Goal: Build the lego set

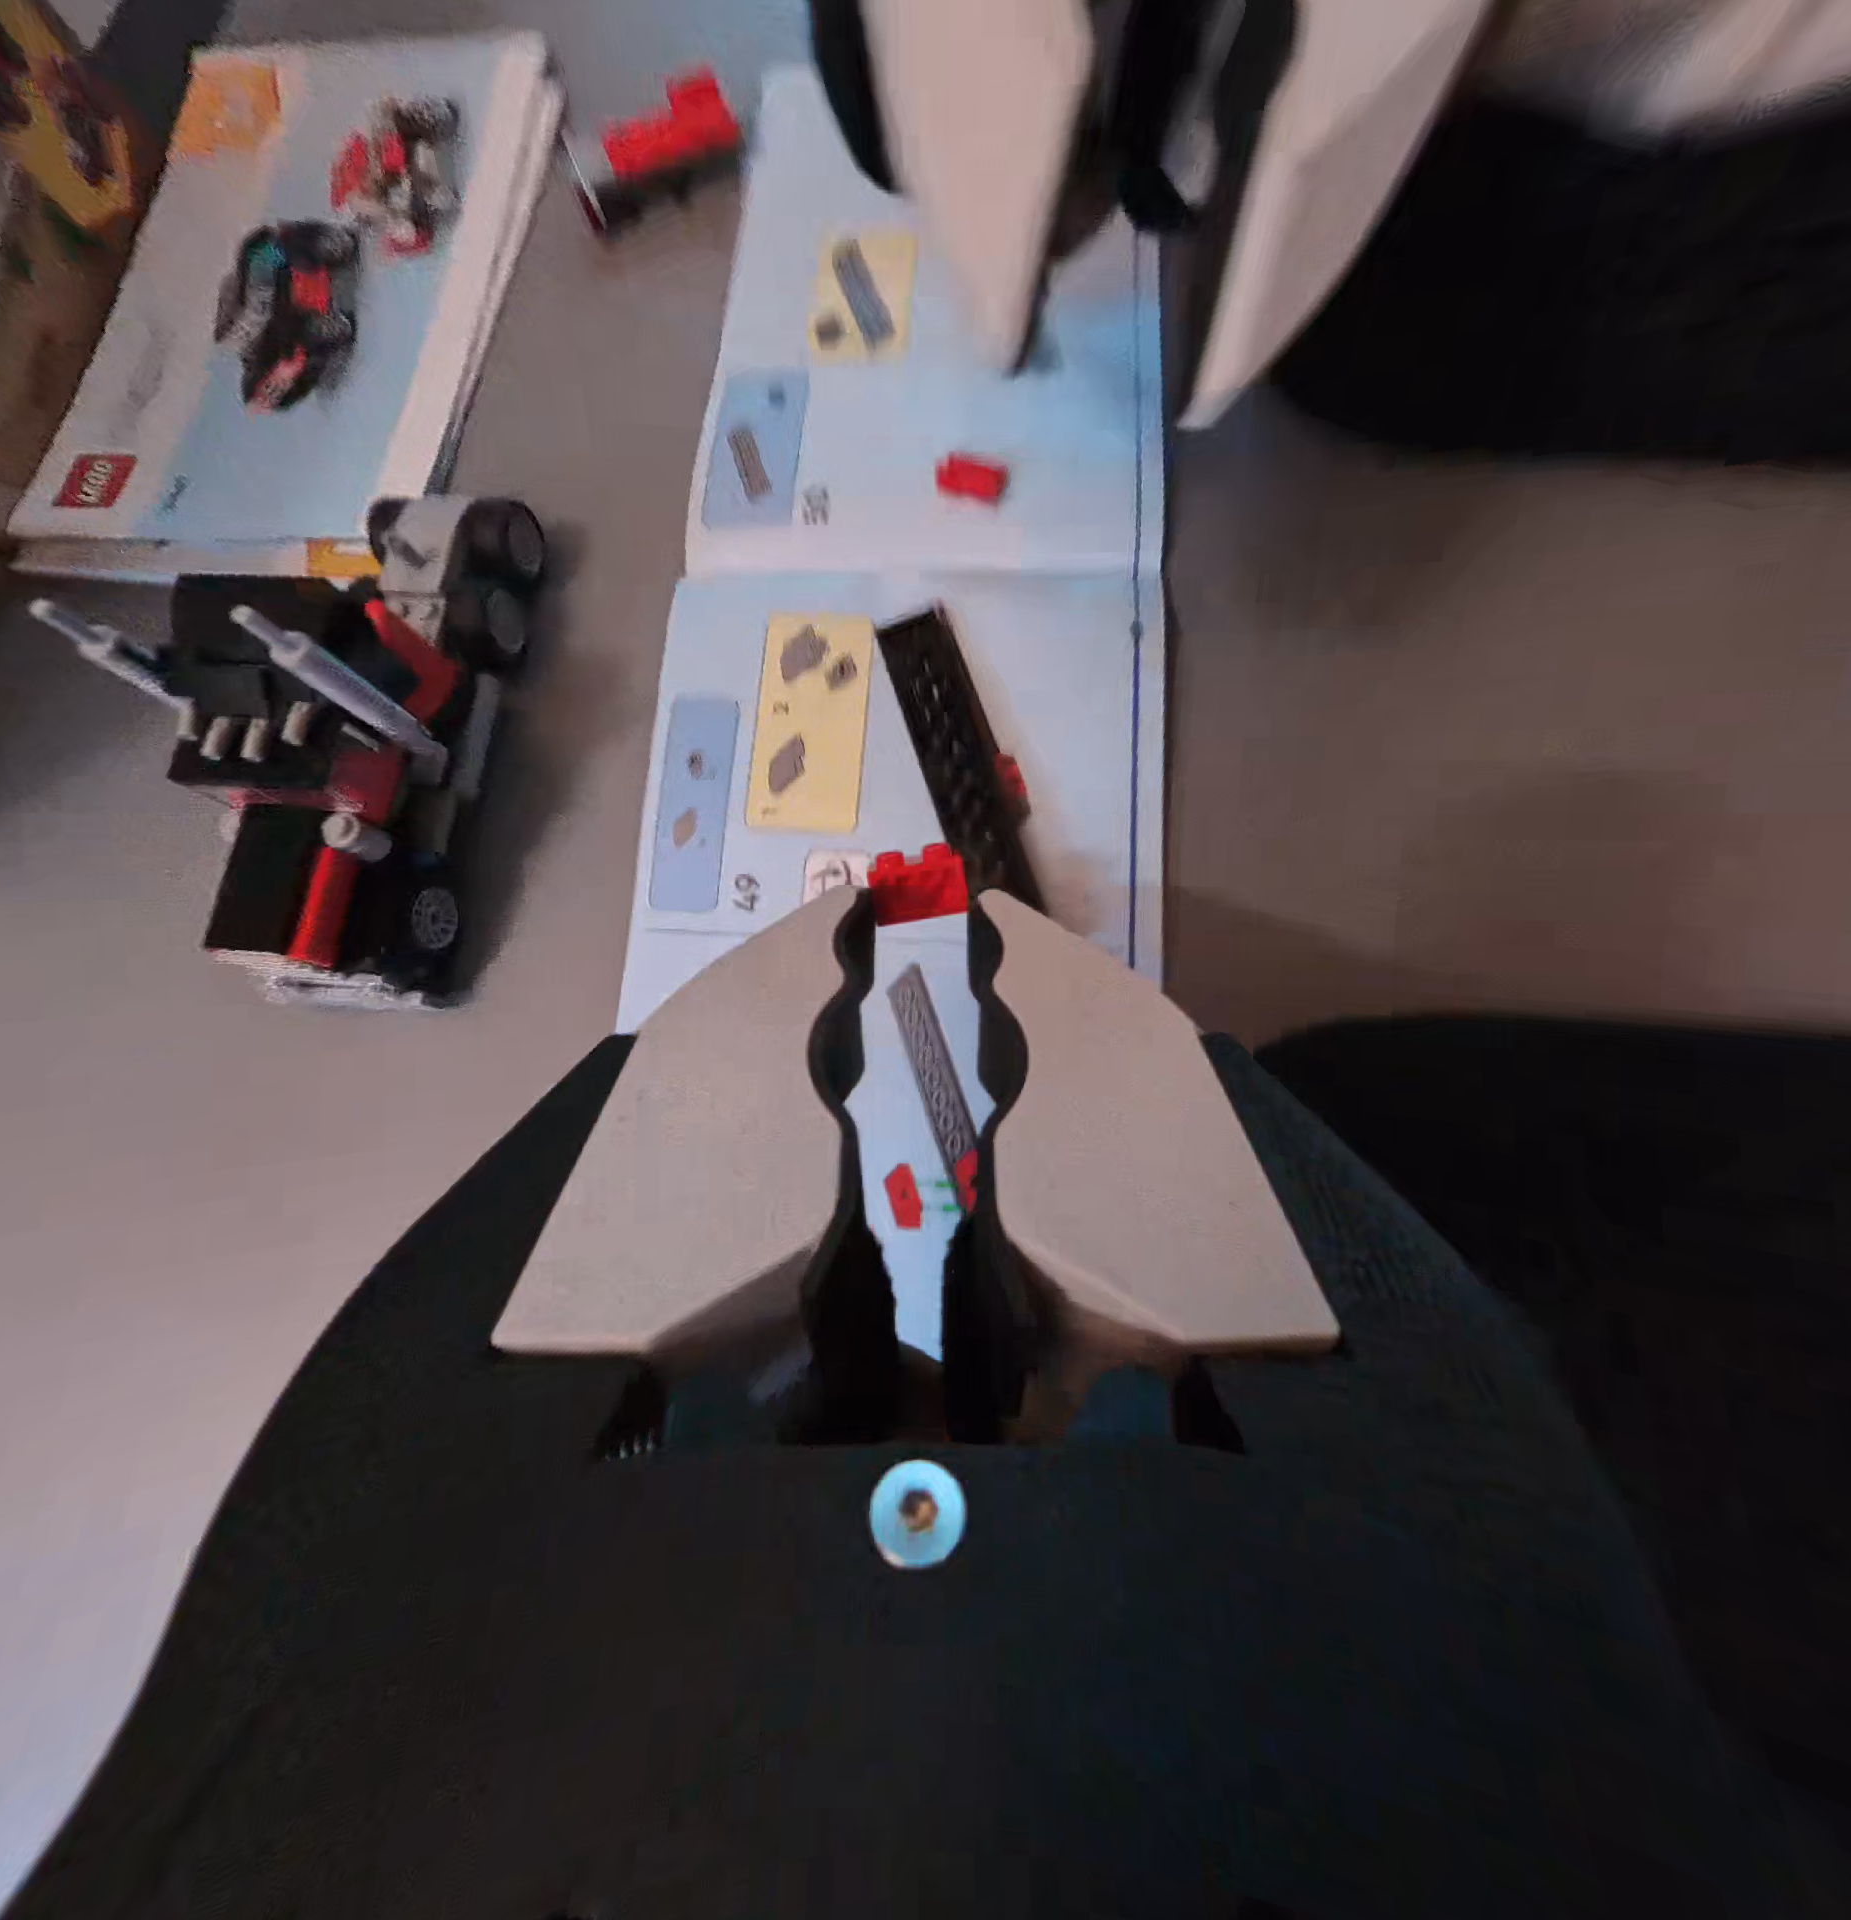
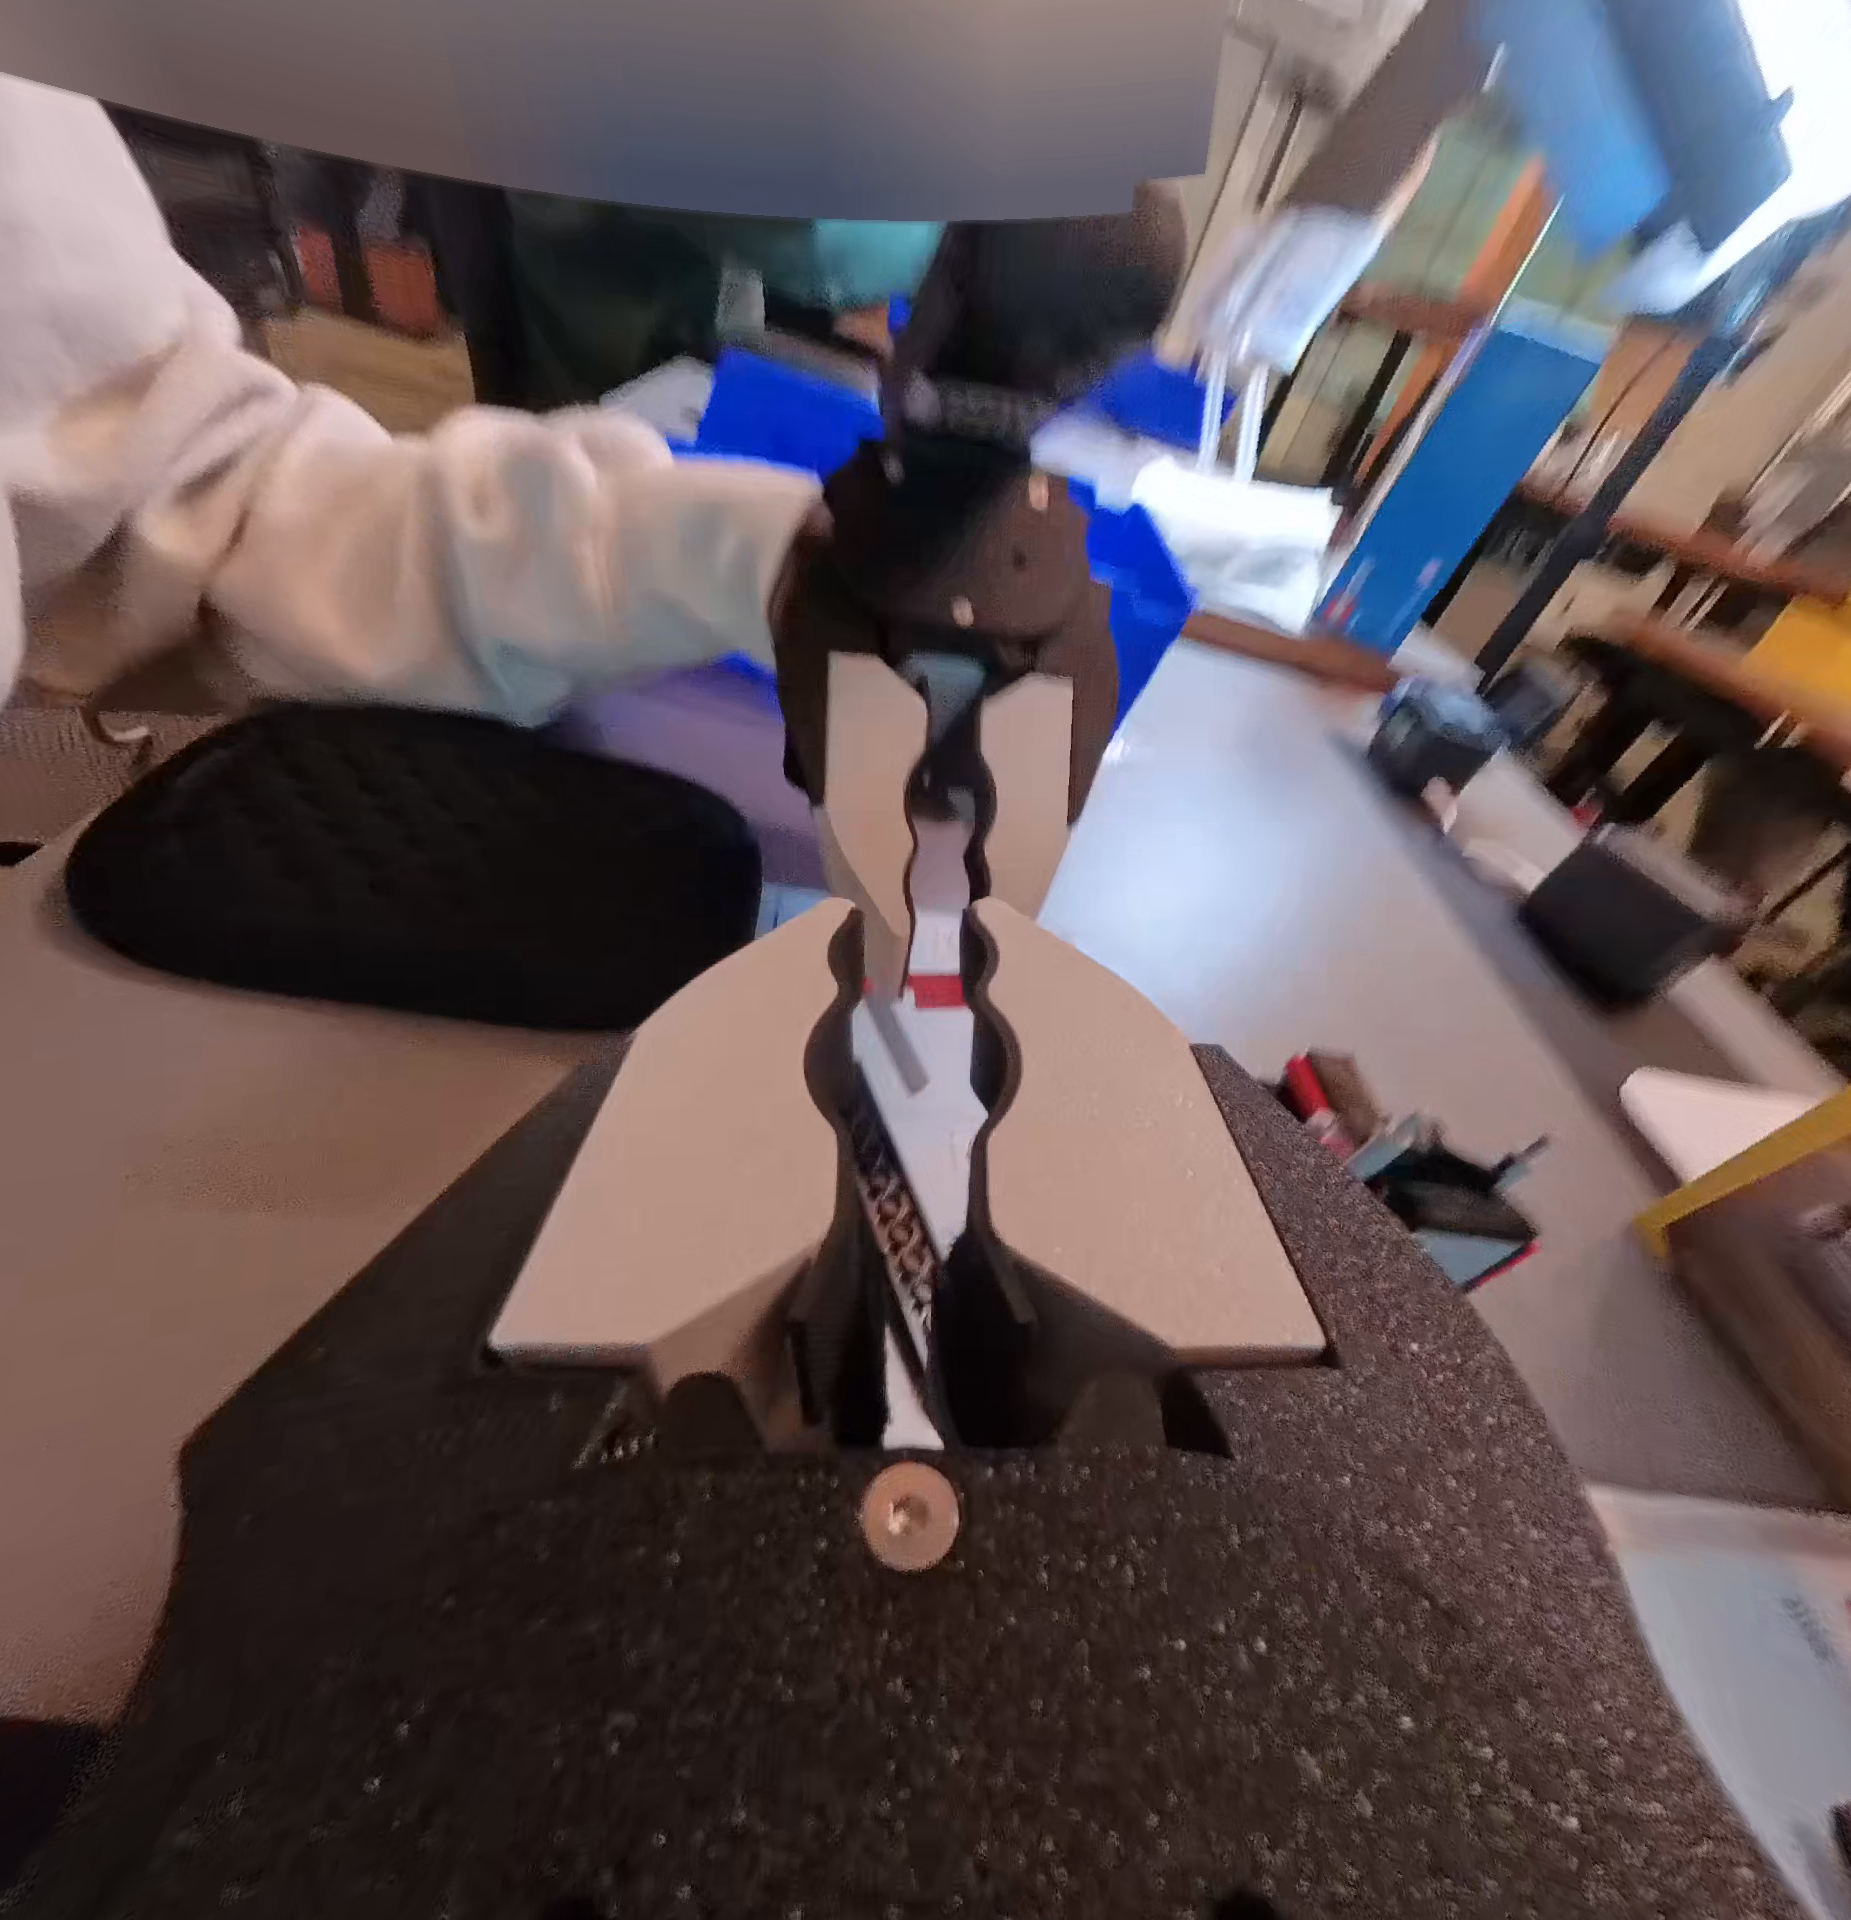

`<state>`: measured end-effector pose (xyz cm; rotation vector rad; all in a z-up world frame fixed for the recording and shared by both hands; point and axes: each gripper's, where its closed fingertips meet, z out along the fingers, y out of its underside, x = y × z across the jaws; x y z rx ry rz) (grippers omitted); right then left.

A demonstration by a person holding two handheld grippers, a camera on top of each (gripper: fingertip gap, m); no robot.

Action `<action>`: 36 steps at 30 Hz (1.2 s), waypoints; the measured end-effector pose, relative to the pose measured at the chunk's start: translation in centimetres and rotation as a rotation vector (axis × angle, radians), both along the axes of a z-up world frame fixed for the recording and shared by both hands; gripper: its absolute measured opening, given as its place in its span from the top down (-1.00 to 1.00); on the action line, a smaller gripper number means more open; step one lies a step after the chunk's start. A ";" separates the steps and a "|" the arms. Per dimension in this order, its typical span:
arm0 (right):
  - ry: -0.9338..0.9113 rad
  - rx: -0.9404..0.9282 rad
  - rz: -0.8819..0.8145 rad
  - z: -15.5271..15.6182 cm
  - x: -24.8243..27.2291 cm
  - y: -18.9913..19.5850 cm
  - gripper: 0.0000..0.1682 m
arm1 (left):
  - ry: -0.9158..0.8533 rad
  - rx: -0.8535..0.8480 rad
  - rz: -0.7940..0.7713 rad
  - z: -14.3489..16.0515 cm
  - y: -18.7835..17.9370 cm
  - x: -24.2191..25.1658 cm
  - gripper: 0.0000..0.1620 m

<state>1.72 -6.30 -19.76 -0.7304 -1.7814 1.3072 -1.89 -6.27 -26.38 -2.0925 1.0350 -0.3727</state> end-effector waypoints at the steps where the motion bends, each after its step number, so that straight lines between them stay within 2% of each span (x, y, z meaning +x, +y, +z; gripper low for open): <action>1: -0.095 0.002 -0.019 -1.1 -0.5 0.1 0.79 | 0.066 -0.001 -0.016 -0.4 -0.2 0.0 0.78; 3: -0.319 -0.035 -0.057 -3.3 -1.2 0.1 0.75 | 0.078 0.003 -0.046 -0.3 -0.3 0.8 0.79; 5: -0.435 -0.110 -0.003 -4.2 -1.4 -1.3 0.69 | 0.066 -0.005 -0.066 -0.3 -0.4 1.4 0.78; 9: -0.450 -0.045 -0.071 -5.1 -2.2 -0.9 0.70 | 0.060 -0.015 -0.095 -0.4 -0.9 1.7 0.78; 18: -0.472 -0.015 -0.065 -5.8 -2.2 -1.3 0.81 | 0.037 -0.025 -0.115 -0.3 -1.1 2.2 0.79; 19: -0.477 -0.019 -0.078 -5.8 -2.1 -1.2 0.81 | 0.029 -0.029 -0.111 -0.3 -1.2 2.1 0.79; 22: -0.474 -0.073 -0.166 -5.3 -1.5 0.1 0.81 | 0.055 -0.109 -0.046 -1.2 -1.7 0.1 0.60; 26: -0.556 -0.145 -0.238 -6.7 1.0 0.7 0.81 | 0.023 -0.173 0.018 -2.7 -1.9 -0.9 0.58; 29: -0.620 -0.181 -0.260 -8.1 2.3 0.2 0.80 | 0.041 -0.207 -0.017 -4.0 -2.4 0.3 0.57; 33: -0.675 -0.158 -0.301 -9.3 2.1 0.1 0.81 | 0.064 -0.188 -0.030 -4.4 -1.9 0.9 0.62; 36: -0.724 -0.194 -0.320 -9.7 1.5 0.3 0.81 | 0.064 -0.190 -0.008 -4.4 -1.6 1.2 0.77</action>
